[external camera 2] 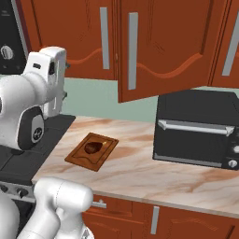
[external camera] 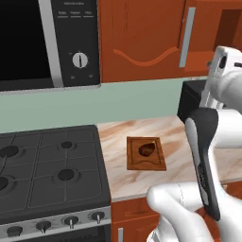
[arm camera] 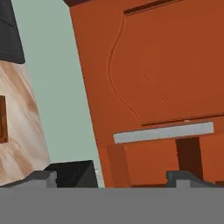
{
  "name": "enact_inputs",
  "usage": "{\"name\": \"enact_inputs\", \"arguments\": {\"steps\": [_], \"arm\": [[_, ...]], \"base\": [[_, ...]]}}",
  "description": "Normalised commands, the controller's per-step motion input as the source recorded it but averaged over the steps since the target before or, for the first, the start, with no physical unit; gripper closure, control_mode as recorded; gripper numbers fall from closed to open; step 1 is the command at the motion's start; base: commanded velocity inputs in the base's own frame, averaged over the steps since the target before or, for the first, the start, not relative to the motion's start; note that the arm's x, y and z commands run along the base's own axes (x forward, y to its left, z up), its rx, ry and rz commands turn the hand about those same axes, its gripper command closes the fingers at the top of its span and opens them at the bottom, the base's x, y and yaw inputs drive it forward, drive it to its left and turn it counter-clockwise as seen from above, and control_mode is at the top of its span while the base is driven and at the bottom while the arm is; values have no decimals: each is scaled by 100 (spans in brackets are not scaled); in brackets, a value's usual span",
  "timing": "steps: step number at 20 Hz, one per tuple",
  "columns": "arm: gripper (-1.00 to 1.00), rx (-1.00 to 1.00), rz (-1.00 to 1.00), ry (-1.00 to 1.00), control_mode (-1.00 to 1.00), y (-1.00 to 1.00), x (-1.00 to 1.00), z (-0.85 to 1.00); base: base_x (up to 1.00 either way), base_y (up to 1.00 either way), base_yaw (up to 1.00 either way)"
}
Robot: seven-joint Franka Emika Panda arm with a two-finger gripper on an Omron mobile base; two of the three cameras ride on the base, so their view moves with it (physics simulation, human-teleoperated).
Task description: Open the cabinet, retrieve the rolling pin, and place it next to the meat on the cutting board to prepare for tenderizing.
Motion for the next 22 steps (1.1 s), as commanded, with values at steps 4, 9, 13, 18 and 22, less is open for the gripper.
{"name": "enact_inputs", "arguments": {"steps": [4,9,13,18,22], "arm": [[-100,-32,-38,17,-100,-1,40,-14],[-100,-23,-26,3,-100,-22,20,-35],[-100,-15,-21,0,-100,-39,29,-20],[-100,-10,-21,0,-100,-34,41,-4],[-100,-2,-21,0,-100,-18,53,0]], "base": [[0,0,0],[0,0,0],[0,0,0],[0,0,0],[0,0,0]]}}
